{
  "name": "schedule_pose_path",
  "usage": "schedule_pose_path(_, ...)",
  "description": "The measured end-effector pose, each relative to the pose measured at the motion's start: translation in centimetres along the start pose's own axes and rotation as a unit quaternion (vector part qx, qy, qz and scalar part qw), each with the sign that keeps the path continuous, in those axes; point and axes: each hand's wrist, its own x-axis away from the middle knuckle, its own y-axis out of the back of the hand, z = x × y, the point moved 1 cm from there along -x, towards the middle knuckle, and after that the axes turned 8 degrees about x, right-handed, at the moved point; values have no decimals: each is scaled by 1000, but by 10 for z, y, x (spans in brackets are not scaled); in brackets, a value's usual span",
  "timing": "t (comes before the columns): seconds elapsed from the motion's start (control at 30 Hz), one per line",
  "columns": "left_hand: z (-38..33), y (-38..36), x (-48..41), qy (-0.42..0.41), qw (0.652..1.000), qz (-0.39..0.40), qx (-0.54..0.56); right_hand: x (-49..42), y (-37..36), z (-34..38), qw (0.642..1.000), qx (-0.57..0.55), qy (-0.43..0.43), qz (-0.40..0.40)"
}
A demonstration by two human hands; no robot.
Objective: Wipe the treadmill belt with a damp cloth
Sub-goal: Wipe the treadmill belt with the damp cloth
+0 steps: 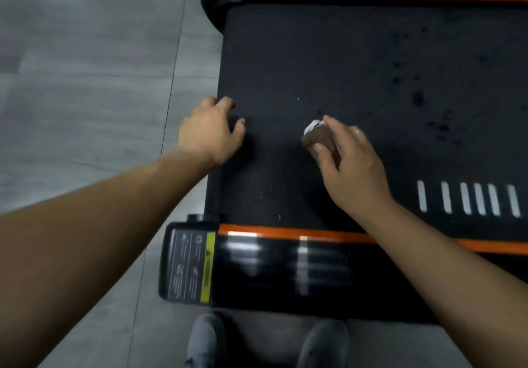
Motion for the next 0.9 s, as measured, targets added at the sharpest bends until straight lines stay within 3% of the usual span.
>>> schedule_pose_path(0.13,25,-34,-56,16,999,10,29,-80,-45,5,999,10,52,-14)
schedule_pose_path(0.3,61,-50,-126,-16,996,-47,70,-213,-96,37,992,17,111,-61)
schedule_pose_path(0.37,72,-50,-154,-11,990,-35,140,-261,-109,55,988,50,129,-62)
schedule_pose_path(0.53,77,-64,-189,-4,942,16,335,-326,-143,85,983,110,134,-55)
schedule_pose_path(0.73,82,-88,-186,4,895,-17,446,-333,-151,76,952,159,258,-47)
schedule_pose_path(0.9,84,-90,-188,11,875,-8,484,-380,-146,76,968,158,168,-98)
